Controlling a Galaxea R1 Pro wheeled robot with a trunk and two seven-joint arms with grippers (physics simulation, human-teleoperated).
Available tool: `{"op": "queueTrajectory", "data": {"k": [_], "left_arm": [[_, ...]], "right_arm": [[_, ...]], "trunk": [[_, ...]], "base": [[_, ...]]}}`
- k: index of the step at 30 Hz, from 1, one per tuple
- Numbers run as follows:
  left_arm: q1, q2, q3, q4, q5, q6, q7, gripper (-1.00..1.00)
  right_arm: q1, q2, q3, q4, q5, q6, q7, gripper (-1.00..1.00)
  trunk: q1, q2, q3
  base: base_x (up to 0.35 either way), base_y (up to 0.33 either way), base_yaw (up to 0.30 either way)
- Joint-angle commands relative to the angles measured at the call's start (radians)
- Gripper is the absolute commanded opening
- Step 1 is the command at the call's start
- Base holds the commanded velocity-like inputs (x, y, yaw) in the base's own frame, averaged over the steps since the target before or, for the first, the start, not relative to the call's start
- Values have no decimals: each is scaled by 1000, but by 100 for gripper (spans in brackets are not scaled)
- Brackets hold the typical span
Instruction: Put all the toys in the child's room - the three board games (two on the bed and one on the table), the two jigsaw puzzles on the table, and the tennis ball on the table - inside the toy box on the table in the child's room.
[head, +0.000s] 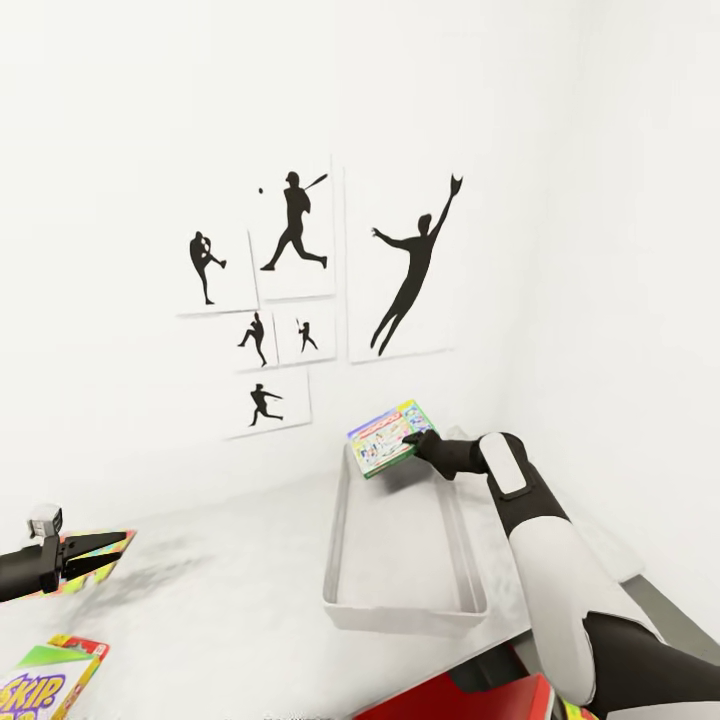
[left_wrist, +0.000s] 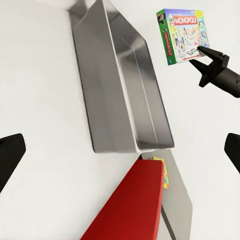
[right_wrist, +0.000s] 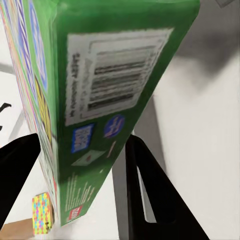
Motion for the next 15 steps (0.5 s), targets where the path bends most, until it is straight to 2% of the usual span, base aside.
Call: {"op": "queueTrajectory", "data": {"k": [1,9,15], "left_arm": [[-1,0,0,0,-1,11,-5,100],[-1,1,0,0,0,11,-5,100],[-1,2,0,0,-1,10,-5,100]], "right_arm": [[-1,1,-4,-1,-12,4,-11,-100],[-1,-1,-11,0,-12,4,-18,-100],[0,-1,-16,1,-12,4,-20,-100]], "trunk": [[1,-3,-4],[1,-3,-14],[1,-3,-18]], "base": [[0,0,99],[0,0,62],[0,0,-39]]}}
